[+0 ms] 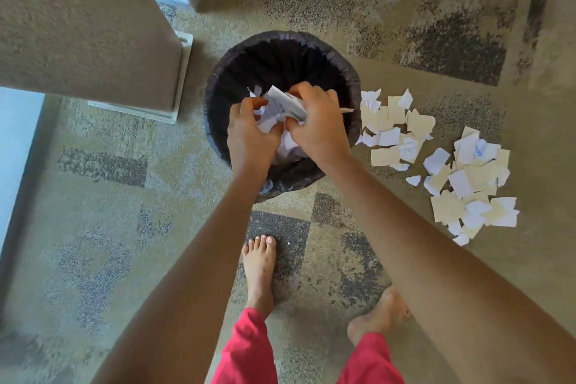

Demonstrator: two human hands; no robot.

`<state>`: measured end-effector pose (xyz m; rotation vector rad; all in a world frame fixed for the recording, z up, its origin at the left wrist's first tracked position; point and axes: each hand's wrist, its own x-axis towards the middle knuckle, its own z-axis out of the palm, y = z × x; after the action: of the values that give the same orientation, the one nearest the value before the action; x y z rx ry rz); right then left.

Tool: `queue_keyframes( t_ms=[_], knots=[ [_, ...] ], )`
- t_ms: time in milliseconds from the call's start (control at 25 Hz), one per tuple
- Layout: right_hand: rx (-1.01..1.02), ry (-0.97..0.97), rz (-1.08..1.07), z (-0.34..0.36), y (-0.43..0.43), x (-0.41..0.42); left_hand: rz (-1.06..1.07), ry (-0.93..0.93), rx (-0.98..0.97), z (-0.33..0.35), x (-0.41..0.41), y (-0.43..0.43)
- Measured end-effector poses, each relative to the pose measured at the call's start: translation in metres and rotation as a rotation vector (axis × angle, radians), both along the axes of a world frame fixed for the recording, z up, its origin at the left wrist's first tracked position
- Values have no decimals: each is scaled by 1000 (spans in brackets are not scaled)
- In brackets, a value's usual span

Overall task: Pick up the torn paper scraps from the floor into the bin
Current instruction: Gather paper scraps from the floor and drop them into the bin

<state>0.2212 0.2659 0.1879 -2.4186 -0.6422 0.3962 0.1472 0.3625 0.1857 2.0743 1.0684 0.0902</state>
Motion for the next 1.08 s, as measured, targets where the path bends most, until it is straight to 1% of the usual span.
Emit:
queue_keyframes(
  t_ms=[160,320,440,520,600,640,720,800,880,1080],
  knots=[
    [8,46,-7,0,0,-1,13,-18,2,-4,-2,-1],
    [119,51,-57,11,-11,2,38,-78,23,3,5,-15],
    [253,-37,-161,17,-35,9,83,-109,70,8,15,-39],
    [315,-79,-257,18,-60,14,156,-101,96,11,23,-58],
    [331,-94,-341,15,-91,20,197,-115,120,13,32,-80],
    [321,-95,-378,11,-111,24,184,-140,141,14,37,-95],
    [273,-90,-445,-2,-153,29,104,-219,213,17,45,-126],
    [230,-73,-520,-19,-198,32,-22,-305,284,18,51,-161],
    [199,-45,-602,-36,-247,33,-140,-355,287,12,59,-199],
    [105,-1,-754,-73,-351,26,-368,-252,244,-28,69,-288]
  ],
)
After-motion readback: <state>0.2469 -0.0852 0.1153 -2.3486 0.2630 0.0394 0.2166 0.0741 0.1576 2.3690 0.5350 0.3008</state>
